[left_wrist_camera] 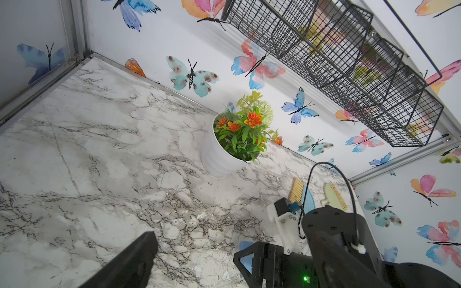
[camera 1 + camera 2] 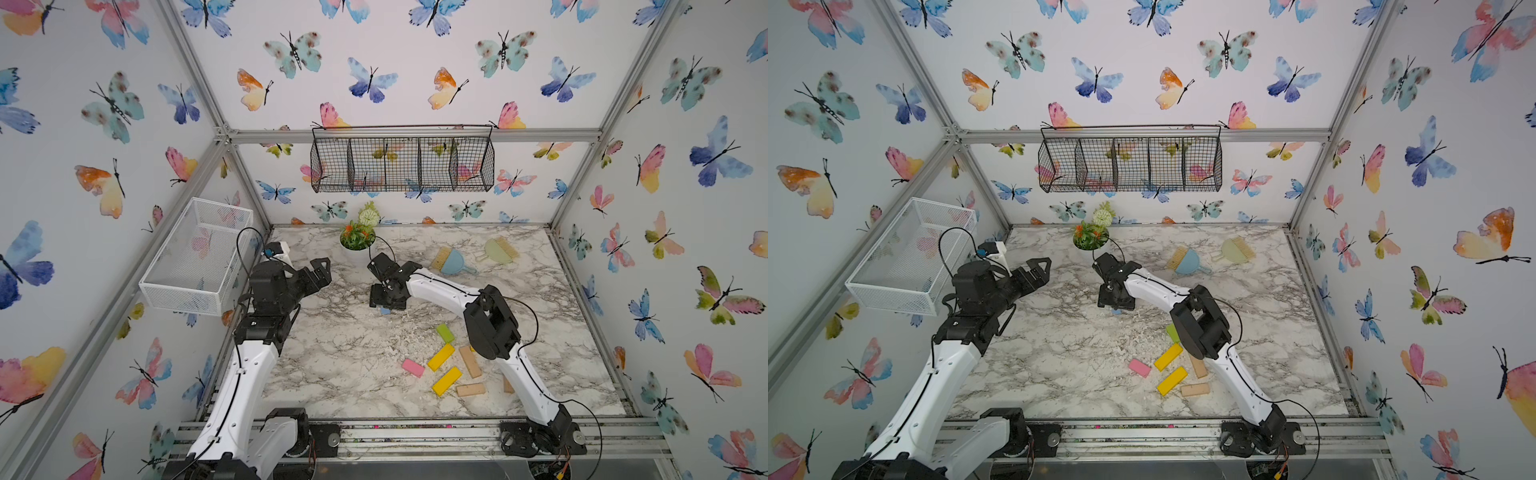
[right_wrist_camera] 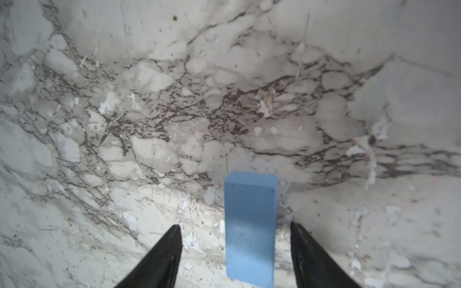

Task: Assemble the letter k with building blocks
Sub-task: Place the building block at the center of the board, then pick up the building block from the center of the board.

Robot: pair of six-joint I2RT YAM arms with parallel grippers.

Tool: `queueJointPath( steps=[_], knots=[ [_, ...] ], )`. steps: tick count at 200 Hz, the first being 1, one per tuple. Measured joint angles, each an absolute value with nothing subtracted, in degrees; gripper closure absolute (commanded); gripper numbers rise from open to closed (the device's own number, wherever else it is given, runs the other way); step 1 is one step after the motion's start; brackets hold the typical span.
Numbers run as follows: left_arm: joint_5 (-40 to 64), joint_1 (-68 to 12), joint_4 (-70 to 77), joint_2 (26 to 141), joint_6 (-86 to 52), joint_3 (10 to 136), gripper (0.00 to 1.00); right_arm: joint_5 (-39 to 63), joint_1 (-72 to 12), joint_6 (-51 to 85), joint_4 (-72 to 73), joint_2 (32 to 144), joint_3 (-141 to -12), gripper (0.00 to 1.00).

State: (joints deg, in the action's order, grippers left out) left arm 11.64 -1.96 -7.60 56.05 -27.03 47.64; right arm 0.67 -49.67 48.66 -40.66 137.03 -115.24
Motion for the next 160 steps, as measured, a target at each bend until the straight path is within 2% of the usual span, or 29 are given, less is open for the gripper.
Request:
queueJointPath(
  steps=[25, 49, 81, 104, 123, 160],
  knots=[
    [11.6, -2.0, -7.6, 56.1, -27.0, 47.6, 0.01, 0.5, -49.3, 49.0, -40.0, 135.4, -113.0, 0.27],
    [11.9, -2.0, -7.6, 56.2, -26.8, 47.6, 0.06, 0.1, -49.1, 48.5, -39.1, 133.7, -112.1, 0.26],
    [12.9, -4.2, -7.9, 57.2, -25.9, 47.7, 0.08, -3.7, -49.0, 45.8, -35.1, 124.2, -104.4, 0.21],
    [11.3, -12.0, -8.6, 58.8, -25.3, 47.7, 0.10, -9.1, -48.6, 43.1, -32.2, 114.0, -96.5, 0.17],
    [8.7, -22.9, -9.8, 61.1, -23.3, 48.3, 0.11, -13.2, -46.9, 39.9, -31.5, 106.7, -91.5, 0.15],
    [4.2, -41.3, -11.4, 66.7, -19.0, 48.5, 0.11, -16.3, -39.0, 36.2, -31.6, 97.4, -81.3, 0.16]
  ],
)
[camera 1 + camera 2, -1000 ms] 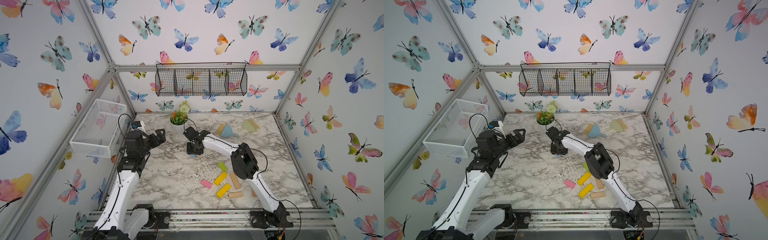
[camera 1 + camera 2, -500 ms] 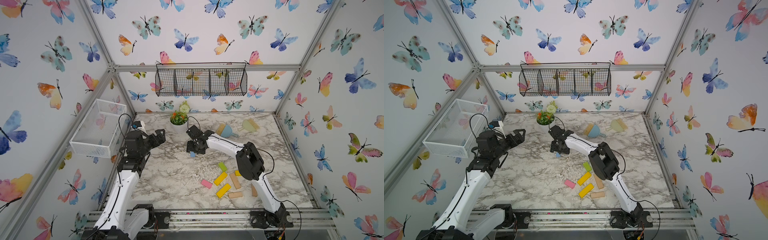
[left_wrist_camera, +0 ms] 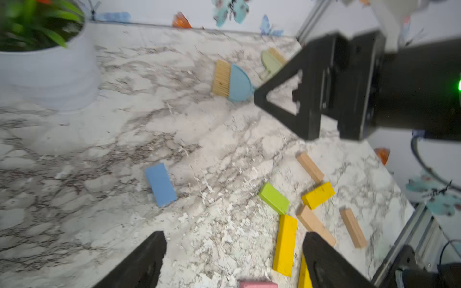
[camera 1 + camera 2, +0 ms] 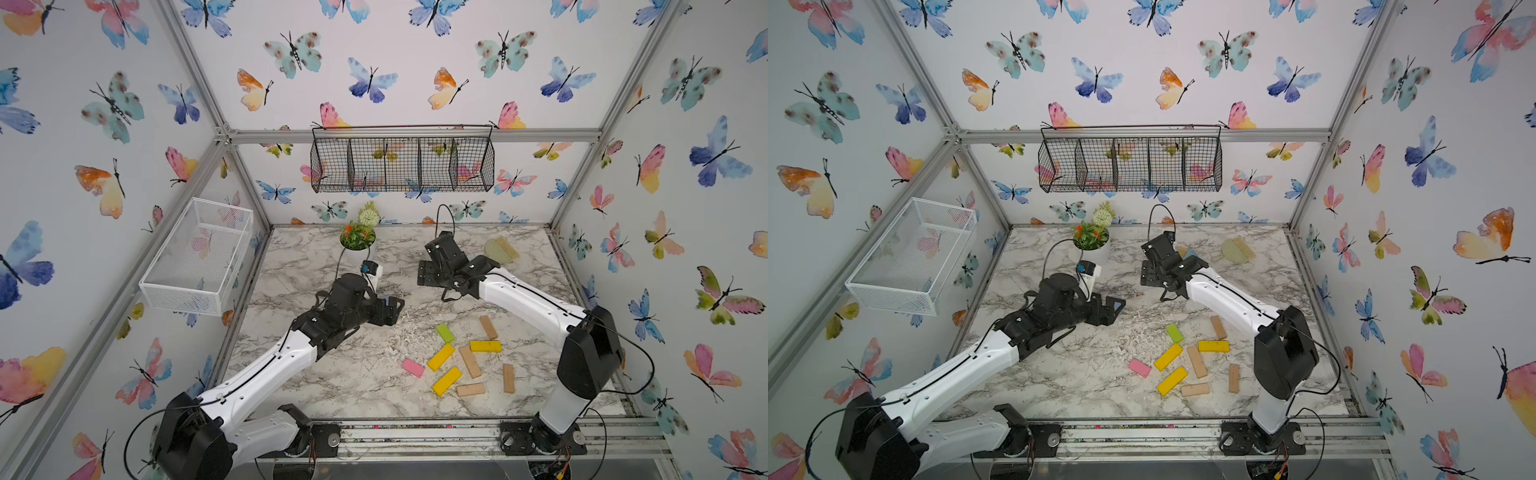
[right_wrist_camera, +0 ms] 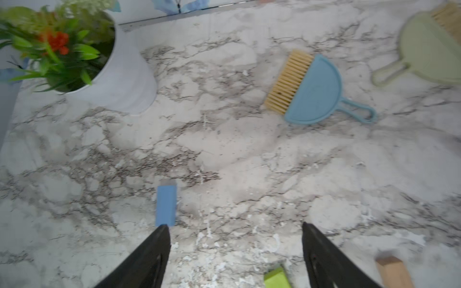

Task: Assemble the letter k with building blocks
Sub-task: Pick up the building block from the center of the board.

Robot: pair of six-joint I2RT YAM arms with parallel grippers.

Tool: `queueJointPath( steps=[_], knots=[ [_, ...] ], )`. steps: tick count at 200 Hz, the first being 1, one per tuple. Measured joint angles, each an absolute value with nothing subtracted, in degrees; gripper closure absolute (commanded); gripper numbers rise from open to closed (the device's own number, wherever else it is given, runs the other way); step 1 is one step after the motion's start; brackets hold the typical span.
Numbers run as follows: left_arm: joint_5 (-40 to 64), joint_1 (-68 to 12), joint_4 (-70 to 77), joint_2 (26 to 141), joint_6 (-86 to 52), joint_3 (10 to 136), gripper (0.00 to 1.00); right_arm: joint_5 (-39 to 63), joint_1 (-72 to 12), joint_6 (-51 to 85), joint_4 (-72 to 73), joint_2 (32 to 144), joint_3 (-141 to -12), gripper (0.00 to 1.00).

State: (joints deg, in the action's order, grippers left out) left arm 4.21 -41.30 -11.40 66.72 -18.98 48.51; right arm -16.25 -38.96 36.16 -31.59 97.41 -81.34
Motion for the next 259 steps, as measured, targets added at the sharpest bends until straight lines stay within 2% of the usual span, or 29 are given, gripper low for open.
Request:
queueJointPath(
  steps=[22, 46, 100, 130, 184, 259],
  knots=[
    [3.5, -47.4, -11.6, 71.3, -17.9, 48.6, 0.13, -14.6, -33.1, 35.1, -31.8, 94.1, -75.2, 0.16],
    [2.9, -50.5, -13.0, 78.9, -18.9, 51.3, 0.16, -13.5, -27.7, 34.9, -33.1, 92.3, -71.6, 0.16],
    [1.2, -55.6, -14.3, 99.3, -27.4, 69.3, 0.25, -13.8, -18.8, 35.6, -35.4, 84.4, -69.3, 0.16],
    [3.1, -56.6, -17.2, 108.6, -35.5, 78.5, 0.35, -14.2, -17.6, 36.0, -35.6, 82.4, -67.9, 0.15],
    [5.9, -55.9, -25.4, 113.9, -53.4, 82.6, 0.34, -13.8, -17.5, 36.7, -35.5, 80.8, -64.1, 0.15],
    [6.2, -55.3, -31.2, 122.8, -68.0, 92.0, 0.45, -13.0, -17.3, 37.0, -35.3, 80.2, -63.1, 0.15]
  ],
)
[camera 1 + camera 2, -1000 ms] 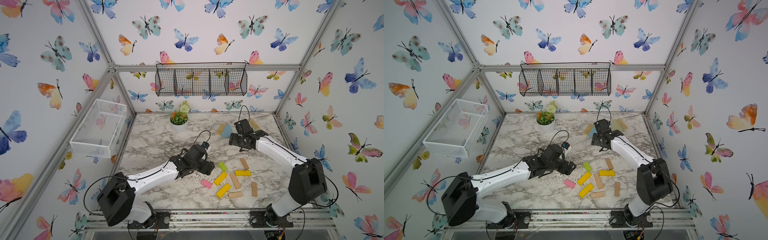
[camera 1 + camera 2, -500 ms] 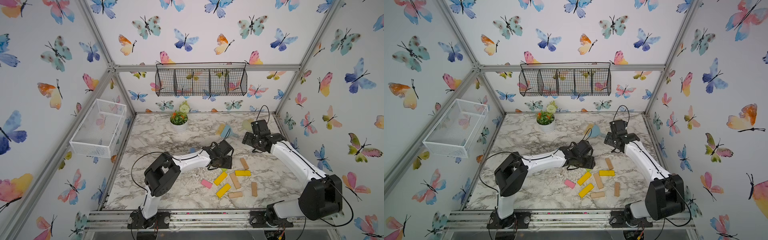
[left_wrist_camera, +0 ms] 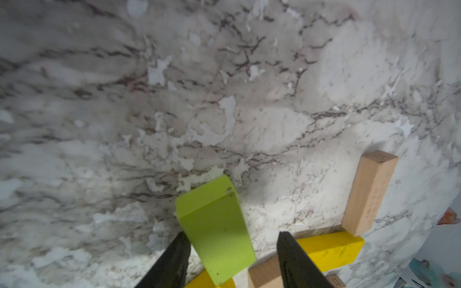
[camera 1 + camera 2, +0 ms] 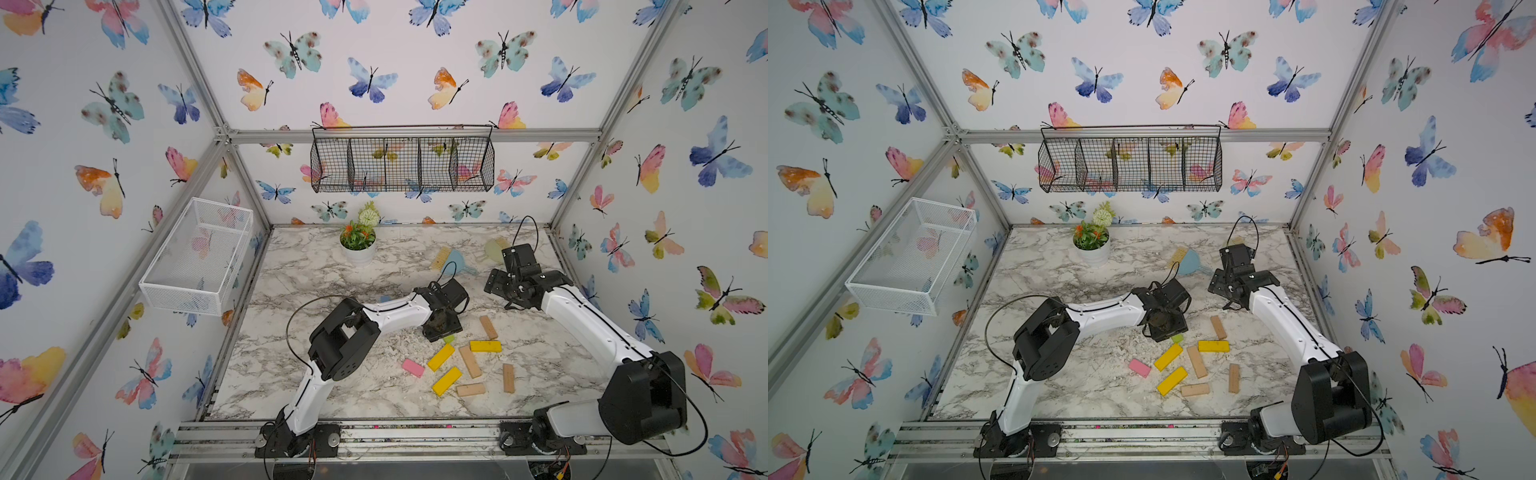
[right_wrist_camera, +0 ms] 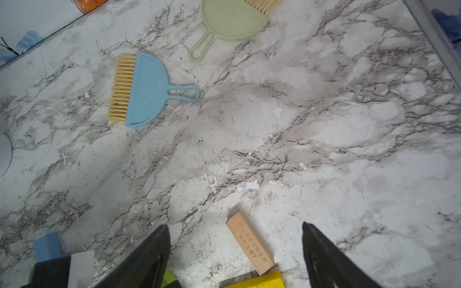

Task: Assemble the letter k with building blocks
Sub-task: Pick up the building block from the center of the board.

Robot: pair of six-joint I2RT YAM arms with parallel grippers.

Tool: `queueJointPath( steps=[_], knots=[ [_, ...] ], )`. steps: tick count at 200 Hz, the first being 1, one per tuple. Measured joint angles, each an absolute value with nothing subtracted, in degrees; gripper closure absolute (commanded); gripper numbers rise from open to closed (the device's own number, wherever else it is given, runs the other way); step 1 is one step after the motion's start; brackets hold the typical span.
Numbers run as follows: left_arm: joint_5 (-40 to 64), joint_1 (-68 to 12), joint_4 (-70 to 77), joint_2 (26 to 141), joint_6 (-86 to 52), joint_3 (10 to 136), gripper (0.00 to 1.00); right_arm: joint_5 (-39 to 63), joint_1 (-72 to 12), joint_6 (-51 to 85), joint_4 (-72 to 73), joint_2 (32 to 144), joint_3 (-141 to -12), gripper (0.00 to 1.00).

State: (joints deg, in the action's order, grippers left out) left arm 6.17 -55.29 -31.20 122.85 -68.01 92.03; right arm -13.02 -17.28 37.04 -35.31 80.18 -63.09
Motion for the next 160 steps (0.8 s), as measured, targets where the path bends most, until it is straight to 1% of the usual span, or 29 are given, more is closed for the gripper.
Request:
queueJointPath(
  steps=[28, 89, 96, 108, 113, 123, 140, 160],
  knots=[
    [5.8, -55.2, -33.1, 123.6, -70.4, 92.9, 0.49, -12.8, -17.3, 37.3, -35.1, 79.2, -62.5, 0.15],
    [5.0, -55.2, -38.6, 124.1, -73.8, 94.6, 0.51, -12.1, -17.3, 38.1, -34.4, 78.8, -62.1, 0.15],
    [4.8, -55.2, -39.6, 124.5, -73.9, 95.3, 0.52, -12.1, -17.3, 38.1, -34.1, 78.7, -61.9, 0.15],
    [4.8, -55.0, -40.6, 125.1, -74.0, 96.3, 0.57, -11.9, -17.3, 38.2, -33.8, 78.5, -61.6, 0.15],
    [4.8, -54.9, -40.9, 125.3, -74.0, 96.6, 0.61, -11.9, -17.3, 38.2, -33.8, 78.5, -61.5, 0.15],
    [5.0, -54.8, -41.5, 125.6, -74.2, 97.1, 0.72, -11.9, -17.3, 38.3, -33.8, 78.4, -61.3, 0.15],
    [5.4, -54.7, -42.0, 125.8, -73.6, 97.7, 0.87, -11.9, -17.3, 38.3, -33.7, 78.3, -61.3, 0.15],
    [5.6, -54.6, -42.3, 126.1, -72.9, 98.4, 0.93, -11.9, -17.3, 38.3, -33.6, 78.2, -61.3, 0.15]
  ],
)
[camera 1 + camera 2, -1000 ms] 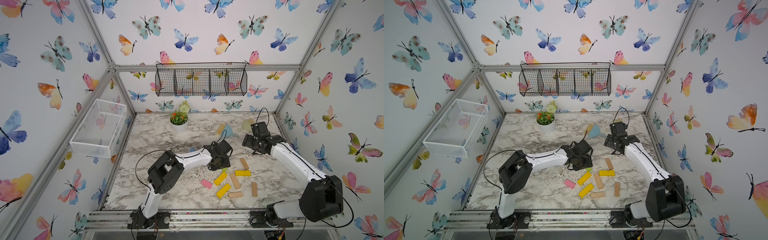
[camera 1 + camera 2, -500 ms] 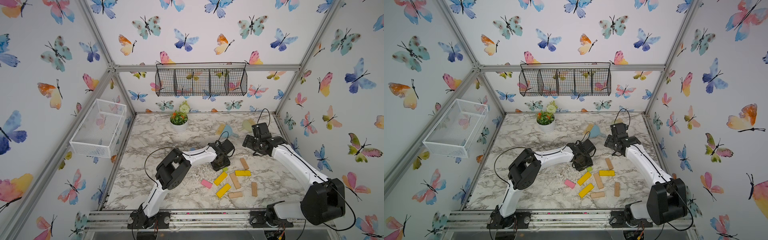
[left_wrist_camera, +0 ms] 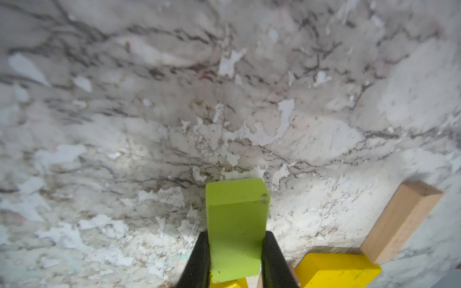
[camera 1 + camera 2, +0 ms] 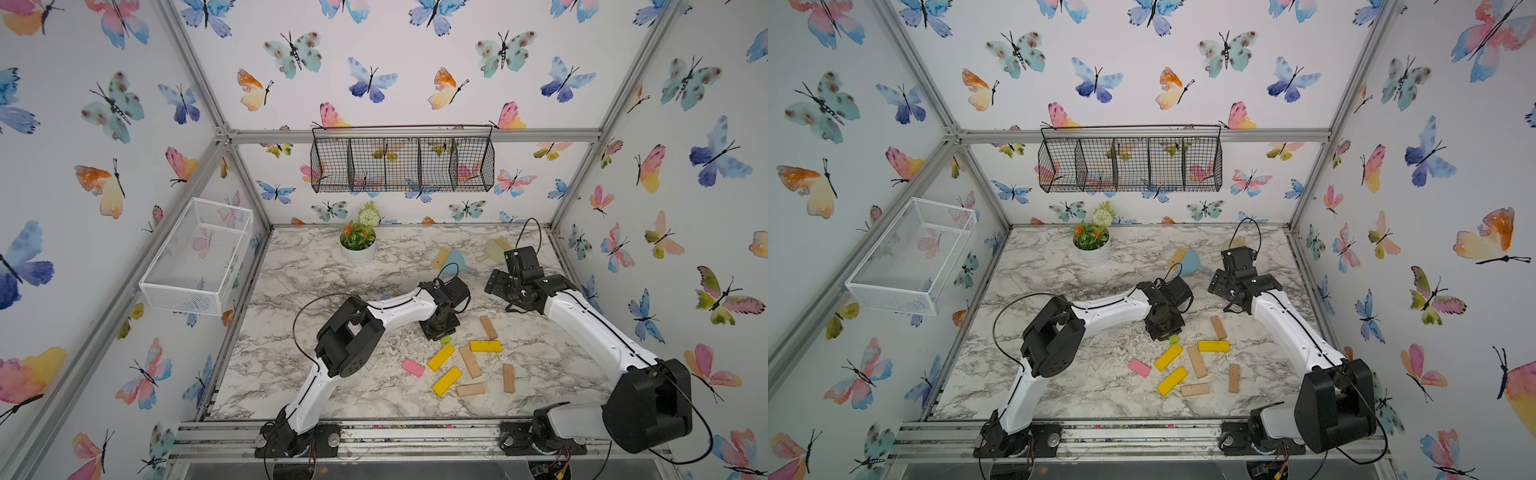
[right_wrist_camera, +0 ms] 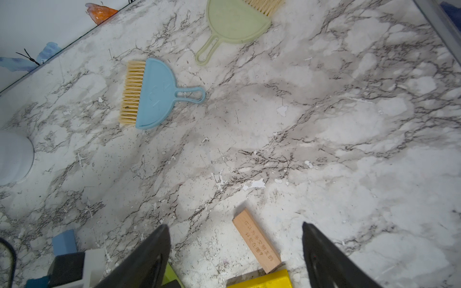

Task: Assemble the letter k with building blocks
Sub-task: Pick up the building block from the center of the board.

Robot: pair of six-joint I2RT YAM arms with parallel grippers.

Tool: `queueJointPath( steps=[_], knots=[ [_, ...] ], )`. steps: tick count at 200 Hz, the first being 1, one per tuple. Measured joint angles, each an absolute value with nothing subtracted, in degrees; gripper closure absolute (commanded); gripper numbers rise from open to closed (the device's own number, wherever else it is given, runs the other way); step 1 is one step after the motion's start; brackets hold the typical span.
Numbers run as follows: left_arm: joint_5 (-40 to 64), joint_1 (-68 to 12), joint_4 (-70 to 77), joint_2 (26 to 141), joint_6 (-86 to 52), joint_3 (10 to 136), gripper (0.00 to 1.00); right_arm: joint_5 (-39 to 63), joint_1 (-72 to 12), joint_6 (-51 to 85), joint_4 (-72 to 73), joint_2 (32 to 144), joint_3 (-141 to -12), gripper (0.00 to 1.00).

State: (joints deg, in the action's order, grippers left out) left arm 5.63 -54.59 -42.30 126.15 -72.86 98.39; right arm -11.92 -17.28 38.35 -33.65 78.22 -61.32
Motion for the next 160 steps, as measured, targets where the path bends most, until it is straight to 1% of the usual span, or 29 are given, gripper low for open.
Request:
queueJointPath(
  steps=[21, 49, 67, 97, 108, 131, 160],
  knots=[
    [5.6, -54.4, -42.9, 126.5, -70.9, 99.3, 0.97, -11.7, -17.3, 38.4, -33.1, 78.2, -61.2, 0.15],
    [2.9, -54.4, -43.0, 126.4, -64.1, 99.6, 0.98, -10.7, -17.3, 38.3, -32.4, 78.2, -60.7, 0.15],
    [0.9, -54.0, -42.3, 124.3, -58.4, 97.3, 0.98, -10.0, -17.3, 38.3, -32.1, 78.2, -60.5, 0.15],
    [-0.3, -50.7, -40.3, 114.5, -48.9, 87.5, 0.96, -8.5, -17.3, 38.1, -31.2, 78.5, -60.4, 0.15],
    [-0.2, -48.3, -39.3, 109.6, -46.1, 83.3, 0.94, -7.9, -17.3, 38.0, -30.9, 78.9, -60.4, 0.15],
    [0.5, -43.0, -37.3, 101.6, -41.3, 76.3, 0.94, -6.8, -17.3, 37.9, -30.7, 80.1, -60.4, 0.15],
    [1.4, -38.2, -36.2, 98.4, -37.2, 71.5, 0.94, -5.5, -17.3, 37.9, -30.3, 80.7, -60.4, 0.15]
  ],
)
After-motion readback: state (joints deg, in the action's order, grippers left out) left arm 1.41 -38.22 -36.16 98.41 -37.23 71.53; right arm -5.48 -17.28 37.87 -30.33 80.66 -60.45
